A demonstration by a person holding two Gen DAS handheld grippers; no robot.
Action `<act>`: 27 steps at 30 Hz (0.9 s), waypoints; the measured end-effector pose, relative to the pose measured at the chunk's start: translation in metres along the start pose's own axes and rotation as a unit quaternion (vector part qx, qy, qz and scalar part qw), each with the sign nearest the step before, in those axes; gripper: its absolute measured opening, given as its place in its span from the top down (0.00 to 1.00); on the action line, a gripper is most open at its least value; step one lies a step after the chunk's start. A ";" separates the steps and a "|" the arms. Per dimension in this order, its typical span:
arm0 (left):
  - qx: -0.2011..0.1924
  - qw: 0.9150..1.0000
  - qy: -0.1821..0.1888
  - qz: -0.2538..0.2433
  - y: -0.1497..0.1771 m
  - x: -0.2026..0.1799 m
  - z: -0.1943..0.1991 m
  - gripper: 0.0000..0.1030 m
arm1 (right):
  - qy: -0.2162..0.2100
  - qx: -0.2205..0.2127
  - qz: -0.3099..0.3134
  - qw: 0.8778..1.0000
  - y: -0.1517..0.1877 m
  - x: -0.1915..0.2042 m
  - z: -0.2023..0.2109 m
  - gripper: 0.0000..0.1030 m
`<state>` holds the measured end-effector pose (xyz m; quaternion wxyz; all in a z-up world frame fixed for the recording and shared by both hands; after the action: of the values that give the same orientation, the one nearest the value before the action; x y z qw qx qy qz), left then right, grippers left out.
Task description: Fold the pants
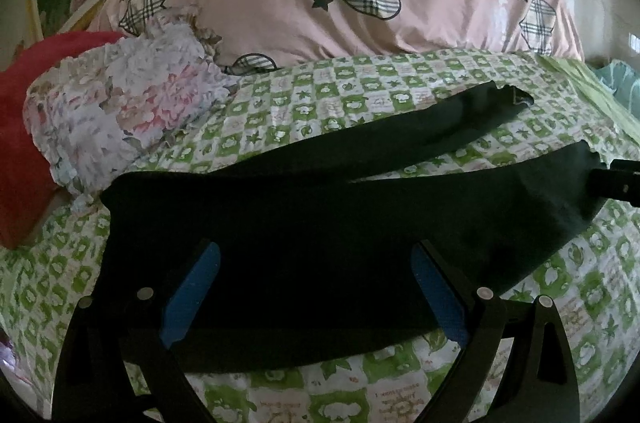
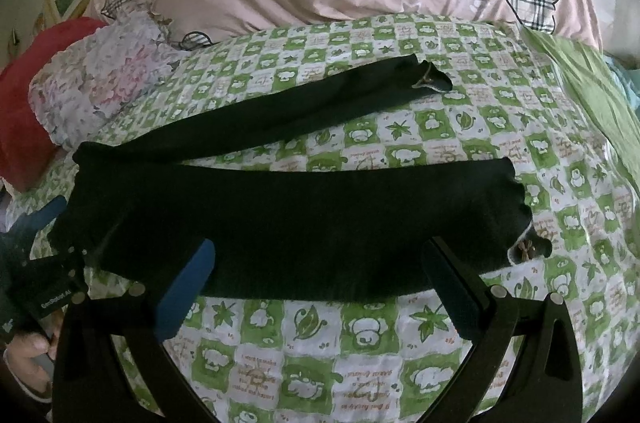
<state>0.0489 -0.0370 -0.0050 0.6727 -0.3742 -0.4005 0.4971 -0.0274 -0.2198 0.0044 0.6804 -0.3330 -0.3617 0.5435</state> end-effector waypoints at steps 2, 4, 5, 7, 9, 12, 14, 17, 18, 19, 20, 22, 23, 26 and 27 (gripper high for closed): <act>0.004 1.000 0.002 0.001 -0.002 0.002 -0.004 0.06 | -0.003 -0.002 -0.004 1.000 -0.004 0.000 -0.002 0.00; 0.001 1.000 0.005 -0.002 -0.006 0.003 -0.008 0.06 | -0.004 -0.004 -0.006 1.000 -0.009 -0.001 -0.004 0.00; 0.001 1.000 0.006 -0.005 -0.008 0.003 -0.010 0.06 | -0.003 -0.005 -0.006 1.000 -0.012 -0.002 -0.006 0.00; -0.002 1.000 0.009 -0.014 -0.014 0.003 -0.017 0.06 | -0.002 -0.008 -0.006 1.000 -0.019 -0.003 -0.010 0.00; -0.002 1.000 0.015 -0.023 -0.020 0.003 -0.025 0.06 | -0.001 -0.007 -0.009 1.000 -0.025 -0.006 -0.015 0.00; -0.008 0.999 0.020 -0.034 -0.032 0.000 -0.038 0.06 | 0.000 -0.004 -0.023 1.000 -0.036 -0.015 -0.027 0.00; -0.010 0.999 0.028 -0.044 -0.038 -0.004 -0.047 0.06 | 0.000 -0.001 -0.035 0.999 -0.042 -0.021 -0.035 0.00; -0.009 0.997 0.046 -0.064 -0.047 -0.013 -0.062 0.06 | 0.004 0.000 -0.051 0.999 -0.051 -0.031 -0.048 0.00; -0.009 0.996 0.055 -0.072 -0.051 -0.019 -0.069 0.06 | 0.005 0.000 -0.056 0.998 -0.055 -0.035 -0.053 0.00; -0.009 0.995 0.062 -0.078 -0.054 -0.023 -0.073 0.06 | 0.006 0.000 -0.061 0.998 -0.057 -0.039 -0.057 0.00; -0.007 0.994 0.072 -0.084 -0.057 -0.028 -0.079 0.06 | 0.007 0.001 -0.067 0.998 -0.060 -0.043 -0.061 0.00; 0.001 0.990 0.097 -0.099 -0.062 -0.040 -0.094 0.06 | 0.010 0.005 -0.080 0.997 -0.066 -0.052 -0.072 0.00; 0.002 0.989 0.102 -0.106 -0.064 -0.044 -0.099 0.06 | 0.012 0.007 -0.087 0.996 -0.070 -0.058 -0.078 0.00; 0.007 0.982 0.113 -0.153 -0.064 -0.059 -0.120 0.06 | 0.019 0.018 -0.100 0.995 -0.075 -0.069 -0.094 0.00; 0.012 0.978 0.119 -0.168 -0.062 -0.063 -0.128 0.06 | 0.021 0.023 -0.106 0.994 -0.077 -0.073 -0.100 0.00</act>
<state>0.1765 -0.1257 -0.0102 0.7939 -0.3503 -0.3687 0.3333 0.0857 -0.3117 0.0080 0.7494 -0.2883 -0.3678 0.4691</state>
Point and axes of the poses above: each gripper's, at about its wrist camera, not at the fingertips, and z roughly against the way its jaws point, x to its left, y to its underside, the point moved 2 cm from there along -z, roughly the way its jaws point, and after that the axes turned 13 degrees about -x, right-handed, at the moved point
